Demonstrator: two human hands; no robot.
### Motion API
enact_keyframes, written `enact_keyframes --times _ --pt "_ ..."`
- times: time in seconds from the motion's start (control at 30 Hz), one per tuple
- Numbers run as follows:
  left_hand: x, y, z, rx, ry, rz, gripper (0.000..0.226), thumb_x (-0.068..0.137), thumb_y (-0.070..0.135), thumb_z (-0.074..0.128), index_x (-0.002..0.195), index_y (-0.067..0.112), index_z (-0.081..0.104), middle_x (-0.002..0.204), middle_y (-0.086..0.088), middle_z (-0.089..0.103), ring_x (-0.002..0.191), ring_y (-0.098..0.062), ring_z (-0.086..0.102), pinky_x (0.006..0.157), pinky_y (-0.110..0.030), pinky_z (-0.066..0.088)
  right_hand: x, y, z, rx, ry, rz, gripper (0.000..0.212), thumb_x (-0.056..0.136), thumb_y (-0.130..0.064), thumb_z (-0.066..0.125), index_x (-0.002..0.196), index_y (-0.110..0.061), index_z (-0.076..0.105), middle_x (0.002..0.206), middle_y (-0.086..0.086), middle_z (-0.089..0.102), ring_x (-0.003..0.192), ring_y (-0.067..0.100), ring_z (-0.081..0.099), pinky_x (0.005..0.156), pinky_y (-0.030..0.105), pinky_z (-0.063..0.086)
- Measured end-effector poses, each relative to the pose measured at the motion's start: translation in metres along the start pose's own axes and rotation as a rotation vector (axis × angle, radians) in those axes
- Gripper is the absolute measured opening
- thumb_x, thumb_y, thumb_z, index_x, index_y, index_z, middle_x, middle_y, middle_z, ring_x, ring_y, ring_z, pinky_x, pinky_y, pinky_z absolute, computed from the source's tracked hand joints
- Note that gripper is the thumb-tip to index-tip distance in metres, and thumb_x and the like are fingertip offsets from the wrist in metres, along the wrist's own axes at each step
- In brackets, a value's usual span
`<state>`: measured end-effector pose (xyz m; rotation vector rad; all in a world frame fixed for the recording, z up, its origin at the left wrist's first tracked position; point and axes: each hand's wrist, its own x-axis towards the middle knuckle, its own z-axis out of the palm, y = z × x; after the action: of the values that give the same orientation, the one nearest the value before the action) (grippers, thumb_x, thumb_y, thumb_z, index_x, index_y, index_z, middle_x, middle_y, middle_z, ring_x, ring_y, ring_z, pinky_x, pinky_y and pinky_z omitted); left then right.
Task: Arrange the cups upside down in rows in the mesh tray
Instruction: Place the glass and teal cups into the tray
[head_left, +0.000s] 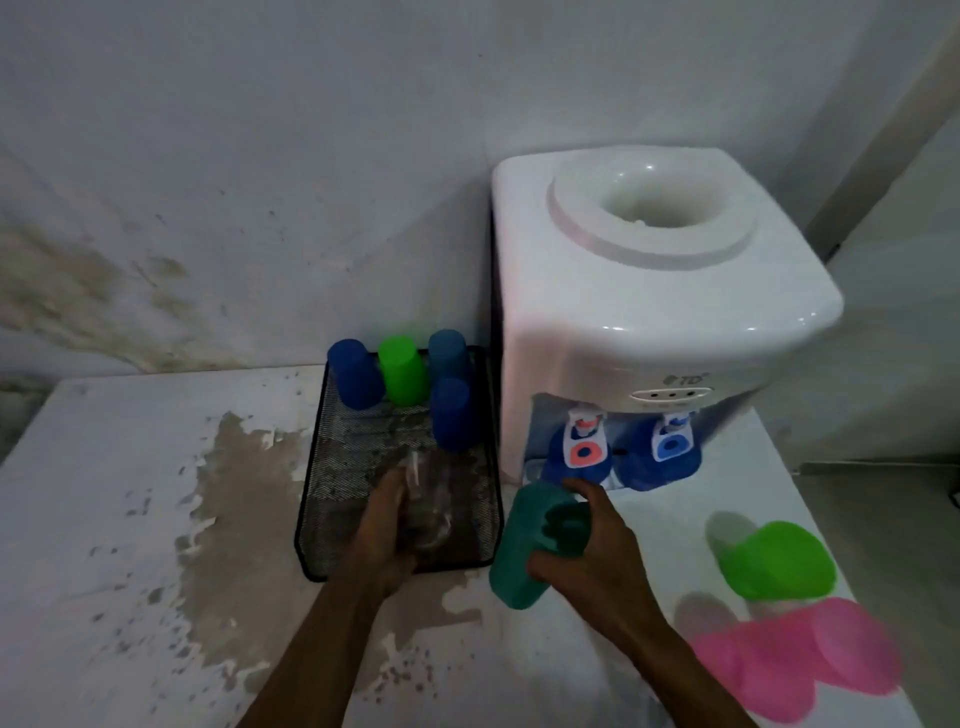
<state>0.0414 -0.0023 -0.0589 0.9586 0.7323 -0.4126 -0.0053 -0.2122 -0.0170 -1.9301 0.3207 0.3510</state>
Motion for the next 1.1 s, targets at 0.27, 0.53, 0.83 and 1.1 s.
enact_keyframes --times 0.27,0.53,0.83,1.1 --pt "0.061 0.066 -0.011 -0.091 0.087 -0.220 0.044 0.083 0.044 0.051 0.113 0.012 0.056 0.103 -0.016 0.060 0.075 -0.023 0.054 0.060 -0.028 0.041 0.033 -0.022 0.048 -0.070 -0.110 0.127 0.072 0.064 -0.013 0.083 0.120 -0.025 0.040 0.119 -0.005 0.056 0.109 0.013 0.056 0.093 0.030 0.052" --pt "0.122 0.097 -0.004 0.263 0.220 -0.283 0.059 0.076 0.050 0.069 0.115 0.009 0.054 0.111 -0.016 0.064 0.078 -0.026 0.061 0.048 -0.028 0.047 0.052 -0.028 0.060 -0.089 -0.193 0.140 0.070 0.060 -0.009 0.085 0.112 -0.030 0.042 0.109 -0.009 0.058 0.103 0.012 0.059 0.093 0.029 0.053" --pt "0.151 0.117 0.011 0.415 0.192 -0.356 0.057 0.082 0.056 0.060 0.113 0.009 0.050 0.082 -0.013 0.062 0.043 -0.025 0.062 0.037 -0.020 0.045 0.063 -0.017 0.060 -0.082 -0.184 0.141 0.071 0.057 -0.012 0.086 0.111 -0.034 0.044 0.106 -0.011 0.060 0.097 0.008 0.060 0.081 0.022 0.053" --pt "0.130 0.117 0.008 0.361 0.216 -0.273 0.059 0.082 0.063 0.049 0.098 0.006 0.055 0.095 -0.015 0.059 0.084 -0.025 0.058 0.065 -0.031 0.048 0.067 -0.020 0.066 -0.020 -0.161 0.186 0.074 0.057 -0.012 0.086 0.119 -0.027 0.049 0.115 -0.008 0.061 0.106 0.013 0.058 0.091 0.034 0.055"
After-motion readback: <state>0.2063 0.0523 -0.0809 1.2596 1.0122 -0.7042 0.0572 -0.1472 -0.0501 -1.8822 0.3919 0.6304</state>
